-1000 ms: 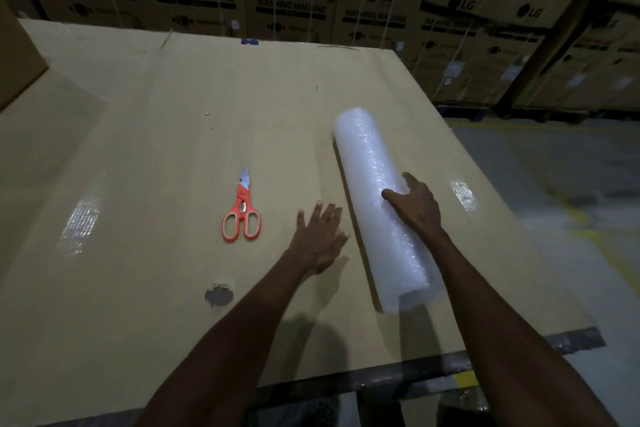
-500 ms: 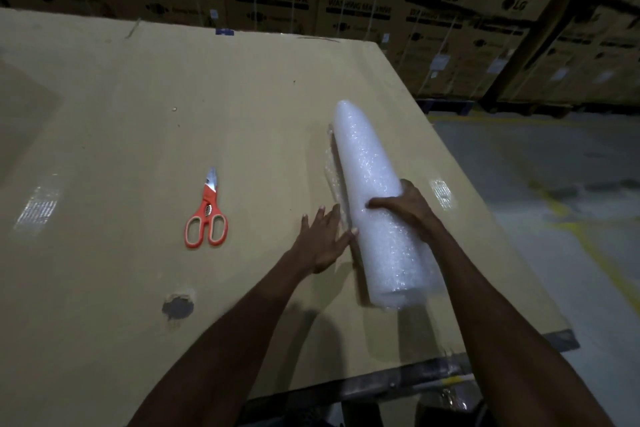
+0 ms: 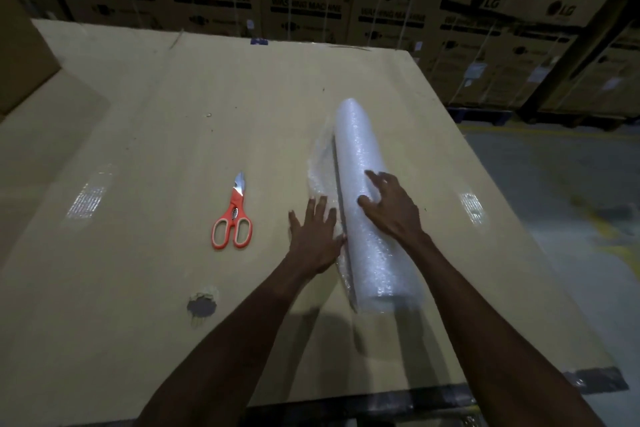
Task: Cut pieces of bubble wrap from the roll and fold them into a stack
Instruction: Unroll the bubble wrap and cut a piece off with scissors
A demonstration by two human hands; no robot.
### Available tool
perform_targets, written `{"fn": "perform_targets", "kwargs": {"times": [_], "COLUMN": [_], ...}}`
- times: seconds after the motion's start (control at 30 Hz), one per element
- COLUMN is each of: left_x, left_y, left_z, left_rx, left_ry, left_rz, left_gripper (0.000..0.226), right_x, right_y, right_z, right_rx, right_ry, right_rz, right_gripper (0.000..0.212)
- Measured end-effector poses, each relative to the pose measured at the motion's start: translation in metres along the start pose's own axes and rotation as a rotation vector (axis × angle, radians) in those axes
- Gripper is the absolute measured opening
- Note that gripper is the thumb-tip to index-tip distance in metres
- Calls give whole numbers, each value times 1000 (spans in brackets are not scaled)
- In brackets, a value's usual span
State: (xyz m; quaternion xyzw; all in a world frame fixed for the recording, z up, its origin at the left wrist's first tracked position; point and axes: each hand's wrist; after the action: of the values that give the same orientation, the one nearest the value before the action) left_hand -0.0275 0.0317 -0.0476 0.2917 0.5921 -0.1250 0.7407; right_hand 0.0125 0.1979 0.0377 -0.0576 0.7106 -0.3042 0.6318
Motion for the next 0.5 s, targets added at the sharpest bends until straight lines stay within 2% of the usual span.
{"fn": "perform_targets", "kwargs": {"times": [0.1, 0.17, 0.3, 0.4, 0.5], "left_x": [3, 4, -5, -18, -25], "left_y": [-4, -4, -5, 0, 9], "left_z": [6, 6, -6, -20, -22], "left_rx": [-23, -44, -166, -150, -92], "left_ry": [74, 86, 99, 95, 92], "left_rz": [-121, -40, 523, 744, 917], "left_gripper": [80, 84, 94, 97, 96], "right_x": [10, 9, -9, -17, -13], "right_y": [-8, -4, 12, 18, 17], "right_z": [5, 4, -2, 1, 5], "right_rx": [32, 91, 238, 209, 61], "right_ry": [-101, -107, -83, -59, -3], "right_rz": [165, 127, -18, 136, 328], "right_gripper": [94, 99, 93, 77, 61]}}
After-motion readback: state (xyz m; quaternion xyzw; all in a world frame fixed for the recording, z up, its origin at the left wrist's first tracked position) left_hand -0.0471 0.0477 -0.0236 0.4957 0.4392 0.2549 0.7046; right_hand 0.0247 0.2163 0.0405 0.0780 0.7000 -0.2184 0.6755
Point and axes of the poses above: each hand's wrist, its own z-axis away from the middle knuckle, its own x-axis out of the palm, y = z × x, and after that the axes turned 1 degree about y, right-handed
